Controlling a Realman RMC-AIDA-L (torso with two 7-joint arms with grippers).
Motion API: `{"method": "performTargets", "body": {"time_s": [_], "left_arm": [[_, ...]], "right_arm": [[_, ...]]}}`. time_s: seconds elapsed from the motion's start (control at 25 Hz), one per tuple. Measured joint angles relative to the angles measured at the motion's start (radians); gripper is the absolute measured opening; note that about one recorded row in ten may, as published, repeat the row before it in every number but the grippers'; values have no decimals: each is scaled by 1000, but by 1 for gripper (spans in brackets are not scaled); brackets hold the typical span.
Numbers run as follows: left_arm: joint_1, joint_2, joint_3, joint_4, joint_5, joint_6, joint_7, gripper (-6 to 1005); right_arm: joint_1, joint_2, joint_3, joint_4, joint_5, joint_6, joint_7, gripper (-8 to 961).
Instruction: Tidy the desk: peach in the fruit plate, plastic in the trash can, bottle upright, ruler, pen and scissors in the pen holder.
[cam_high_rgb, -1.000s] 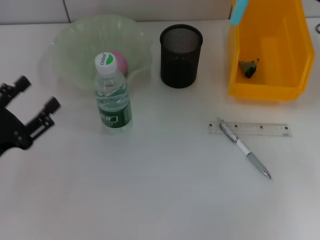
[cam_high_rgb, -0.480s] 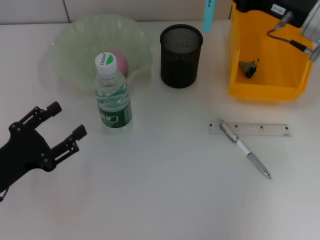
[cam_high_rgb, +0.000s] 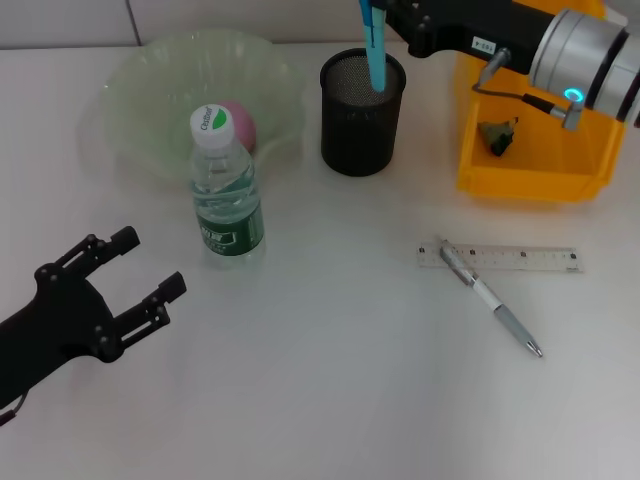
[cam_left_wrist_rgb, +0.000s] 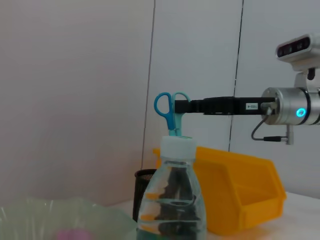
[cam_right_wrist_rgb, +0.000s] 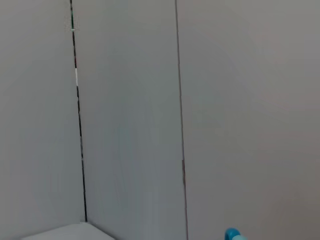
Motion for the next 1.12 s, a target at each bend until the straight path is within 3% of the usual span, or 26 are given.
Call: {"method": "performTargets", "body": {"time_s": [0.72,0.92,1.12], "left_arm": [[-9,0,18,8,38,16,-30,778],[-11,0,32,9,38,18,-32,777],[-19,0,57,10,38,18,-32,777]], "right_arm": [[23,1,-1,72,34,119,-55,131],[9,1,-1,67,37,78,-54,255],[-41,-1,2,-12,44,-58,29,379]]}}
